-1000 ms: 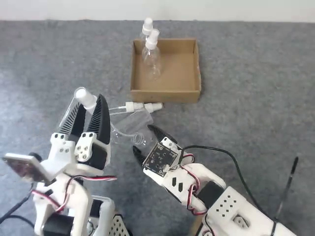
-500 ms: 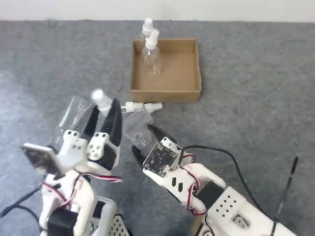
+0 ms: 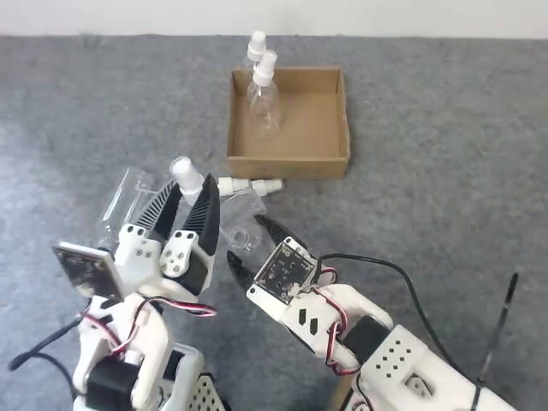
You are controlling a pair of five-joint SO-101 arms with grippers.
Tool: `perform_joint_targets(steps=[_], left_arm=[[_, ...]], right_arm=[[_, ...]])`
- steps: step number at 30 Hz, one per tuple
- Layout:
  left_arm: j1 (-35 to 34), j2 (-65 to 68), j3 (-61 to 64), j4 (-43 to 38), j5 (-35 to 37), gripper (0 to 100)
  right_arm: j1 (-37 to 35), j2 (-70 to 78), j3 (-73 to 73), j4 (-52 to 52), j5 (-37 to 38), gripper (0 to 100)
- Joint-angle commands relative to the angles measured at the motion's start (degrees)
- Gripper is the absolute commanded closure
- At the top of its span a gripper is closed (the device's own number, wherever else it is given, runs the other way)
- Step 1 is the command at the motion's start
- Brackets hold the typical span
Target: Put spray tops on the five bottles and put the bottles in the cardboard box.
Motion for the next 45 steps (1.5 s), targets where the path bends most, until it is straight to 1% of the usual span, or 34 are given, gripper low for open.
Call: perform_joint_targets(steps=[1, 7, 11, 13, 16, 17, 20, 23, 25, 30, 33, 35, 37, 41, 43, 45], left_arm=[[0.44, -0.26, 1.01, -1.76, -4.66, 98], [0.35, -0.26, 1.19, -1.41, -4.92, 98], [0.35, -0.26, 1.19, -1.41, -4.92, 98], [0.26, -0.26, 1.19, -0.79, -4.92, 95], [0.7, -0.26, 1.19, 1.49, -4.66, 87], [0.7, -0.26, 1.19, 1.67, -4.57, 87], [1.23, -0.09, 1.19, 1.85, -4.75, 87], [4.48, -0.09, 1.19, 2.73, -5.45, 87], [5.89, 0.0, 1.19, 2.9, -7.21, 87], [6.42, 0.0, 1.19, 4.04, -7.74, 87], [6.51, 0.0, 1.63, 5.01, -9.41, 87], [6.86, 0.0, 2.59, 4.84, -10.37, 87], [8.97, 0.0, 2.95, 4.92, -10.55, 87], [11.96, 0.0, 3.3, 5.98, -10.64, 87], [14.07, 0.0, 3.38, 6.33, -12.04, 87], [15.74, 0.0, 3.74, 6.33, -13.45, 87]], right_arm=[[-0.13, -1.8, -1.58, -1.54, -0.7, 84.0], [-0.13, -1.8, -1.58, -1.45, -0.79, 84.0], [0.04, -1.8, -1.58, -1.45, -3.78, 84.0], [0.92, -1.8, -1.67, -1.54, -4.75, 84.0], [2.68, -1.8, -2.73, -1.27, -4.84, 84.0], [3.12, -1.8, -2.9, -1.1, -4.84, 84.0], [3.47, -1.8, -3.08, -1.1, -4.84, 84.0], [3.38, -1.8, -3.08, -1.1, -4.84, 84.0], [3.56, -1.8, -3.08, -1.1, -4.84, 84.0], [3.56, -2.07, -3.08, -1.1, -4.84, 84.0], [3.65, -5.14, -2.55, -0.75, -4.84, 84.0], [3.65, -8.57, -2.29, 1.63, -4.84, 84.1], [3.65, -12.7, -2.11, 4.35, -4.84, 84.2], [4.35, -19.91, -2.11, 8.84, -4.84, 90.1], [4.7, -22.64, -2.11, 10.24, -4.75, 91.6], [4.88, -24.13, -2.02, 11.74, -4.75, 91.0]])
